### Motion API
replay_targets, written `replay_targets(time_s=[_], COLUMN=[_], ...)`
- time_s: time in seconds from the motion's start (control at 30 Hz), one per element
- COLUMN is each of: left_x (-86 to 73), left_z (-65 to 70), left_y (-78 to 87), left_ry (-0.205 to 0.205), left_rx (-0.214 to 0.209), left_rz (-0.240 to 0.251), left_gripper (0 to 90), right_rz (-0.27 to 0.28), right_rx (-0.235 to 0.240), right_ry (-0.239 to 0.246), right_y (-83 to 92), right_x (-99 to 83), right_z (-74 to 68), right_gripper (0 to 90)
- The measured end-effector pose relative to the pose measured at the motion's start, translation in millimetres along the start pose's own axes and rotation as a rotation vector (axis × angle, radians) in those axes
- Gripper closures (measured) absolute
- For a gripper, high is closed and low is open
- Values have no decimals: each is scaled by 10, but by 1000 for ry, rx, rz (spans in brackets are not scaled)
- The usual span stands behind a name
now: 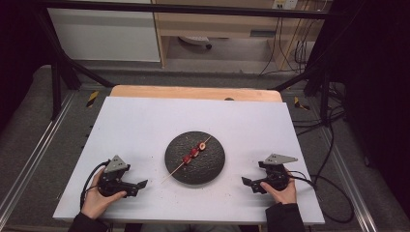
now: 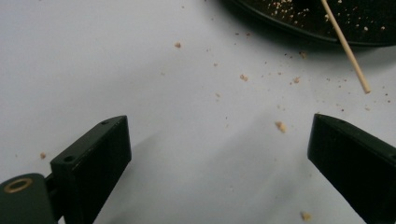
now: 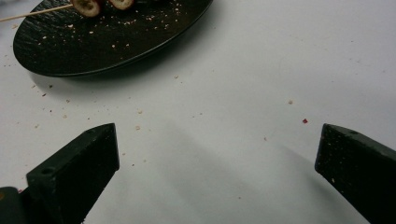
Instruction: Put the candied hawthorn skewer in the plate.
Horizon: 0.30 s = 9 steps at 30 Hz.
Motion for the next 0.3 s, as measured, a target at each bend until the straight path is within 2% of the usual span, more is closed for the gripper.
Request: replay_targets(time_s=[0.3], left_x=[-22], left_z=[-28], left_y=[12], left_ry=[7], left_rx=[-3], left_rz=[2], left_gripper=[69], right_rz=[-22], right_rx=[3], right_ry=[13], right_y=[0], right_x=[-36], right_z=[-6], right_gripper=[6])
Point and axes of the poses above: each handheld gripper's, and its own axes: y roughly backward along the jaws, x roughly out of its top, z roughly to its right, the point moved 10 cm from there along -y, roughly forward along the jaws, and after that the axes turned 9 degrees about z, right-handed, at the moved point
